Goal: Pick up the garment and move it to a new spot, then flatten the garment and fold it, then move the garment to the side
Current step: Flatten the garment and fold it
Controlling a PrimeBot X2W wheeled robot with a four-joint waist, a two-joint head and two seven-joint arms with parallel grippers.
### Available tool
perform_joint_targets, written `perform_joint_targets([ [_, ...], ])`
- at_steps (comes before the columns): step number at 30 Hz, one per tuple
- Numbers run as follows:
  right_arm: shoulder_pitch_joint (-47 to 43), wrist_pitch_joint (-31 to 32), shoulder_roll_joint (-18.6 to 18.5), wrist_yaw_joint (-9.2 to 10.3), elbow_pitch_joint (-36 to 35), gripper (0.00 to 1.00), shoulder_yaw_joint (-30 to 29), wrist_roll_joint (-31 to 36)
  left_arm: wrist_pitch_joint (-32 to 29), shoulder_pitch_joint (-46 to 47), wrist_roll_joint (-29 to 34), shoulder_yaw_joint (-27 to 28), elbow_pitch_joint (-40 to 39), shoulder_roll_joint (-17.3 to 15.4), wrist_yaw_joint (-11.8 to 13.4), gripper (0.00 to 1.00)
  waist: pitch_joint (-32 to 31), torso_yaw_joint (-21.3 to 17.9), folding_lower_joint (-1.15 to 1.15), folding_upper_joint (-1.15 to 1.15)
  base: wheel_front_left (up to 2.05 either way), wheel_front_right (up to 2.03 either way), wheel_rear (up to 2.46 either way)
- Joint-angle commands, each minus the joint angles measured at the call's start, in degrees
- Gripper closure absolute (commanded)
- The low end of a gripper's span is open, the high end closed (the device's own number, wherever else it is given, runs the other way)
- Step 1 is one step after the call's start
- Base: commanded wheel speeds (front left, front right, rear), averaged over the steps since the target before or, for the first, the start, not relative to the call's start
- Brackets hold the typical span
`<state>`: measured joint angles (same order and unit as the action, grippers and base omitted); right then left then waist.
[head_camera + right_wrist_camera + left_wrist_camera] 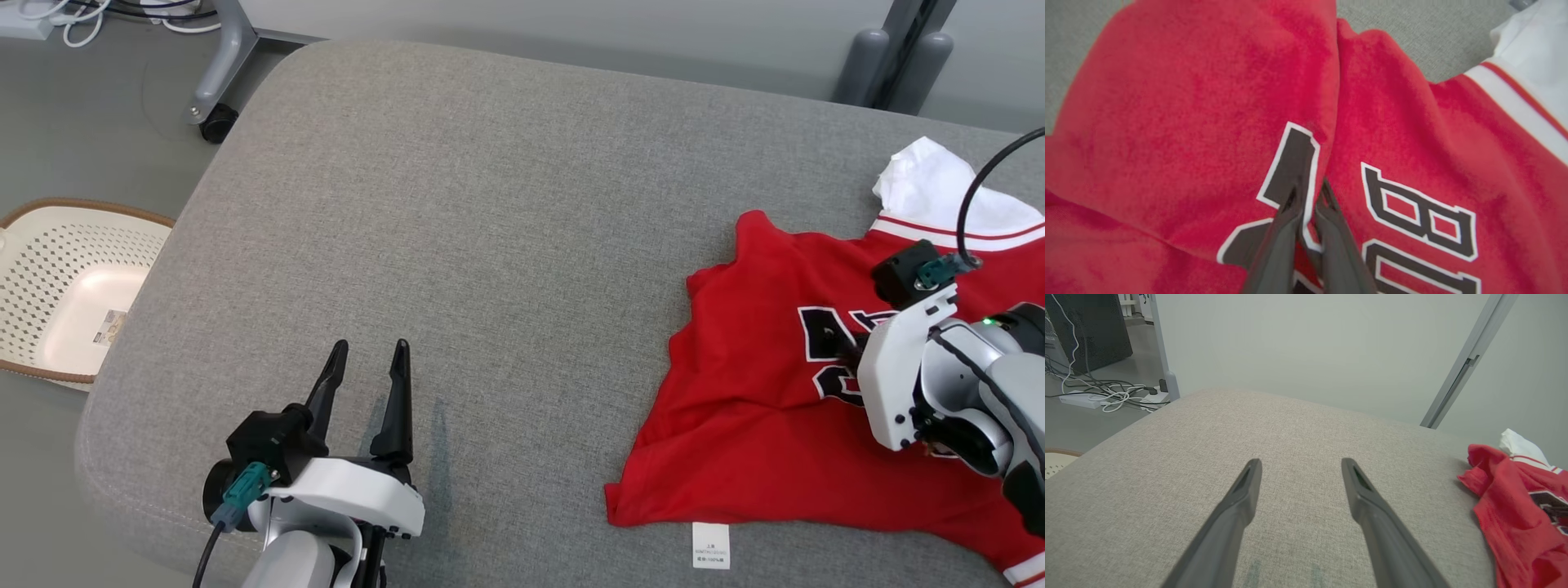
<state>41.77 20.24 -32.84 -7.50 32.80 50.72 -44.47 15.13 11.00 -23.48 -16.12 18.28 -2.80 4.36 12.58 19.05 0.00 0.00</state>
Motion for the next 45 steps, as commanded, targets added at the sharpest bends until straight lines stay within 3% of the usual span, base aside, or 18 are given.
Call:
perform_joint_targets([
  [1, 0.69, -0.84, -0.29, 0.01, 0.4, 1.0, 0.13, -0.59, -0.01, 0.33, -0.25, 0.01, -0.22, -0.21, 0.25, 0.0, 0.07, 0.06, 0.0, 0.0, 0.0, 0.0, 0.0],
  [11, 9.76, -14.98, 3.04, 0.02, 10.09, 1.0, 0.8, 0.48, -0.01, 1.43, -0.47, -0.36, -0.77, -0.23, 0.4, 0.0, 1.92, 0.12, 0.0, 0.0, 0.0, 0.0, 0.0],
  [26, 20.5, -25.51, 10.08, 0.02, 30.54, 1.0, -1.88, 3.34, -0.01, 2.77, -0.95, -0.77, -1.12, -0.21, 0.58, 0.0, 4.1, 1.79, 0.0, 0.0, 0.0, 0.0, 0.0],
  [28, 20.8, -26.49, 10.93, 0.02, 31.88, 0.56, -1.92, 3.24, -0.01, 2.68, -0.87, -0.78, -1.19, -0.2, 0.6, 0.0, 4.17, 1.52, 0.0, 0.0, 0.0, 0.0, 0.0],
  [30, 20.48, -27.27, 11.8, 0.02, 32.48, 0.02, -1.51, 3.08, -0.01, 2.61, -0.68, -0.69, -1.13, -0.23, 0.58, 0.0, 4.07, 0.92, 0.0, 0.0, 0.0, 0.0, 0.0],
  [45, 12.87, -35.29, 10.02, 0.02, 24.89, 0.0, -1.56, -0.33, -0.01, 1.1, 1.96, 1.31, -0.23, -0.24, -0.32, 0.0, 0.35, -7.07, 0.0, 0.0, 0.0, 0.0, 0.0],
])
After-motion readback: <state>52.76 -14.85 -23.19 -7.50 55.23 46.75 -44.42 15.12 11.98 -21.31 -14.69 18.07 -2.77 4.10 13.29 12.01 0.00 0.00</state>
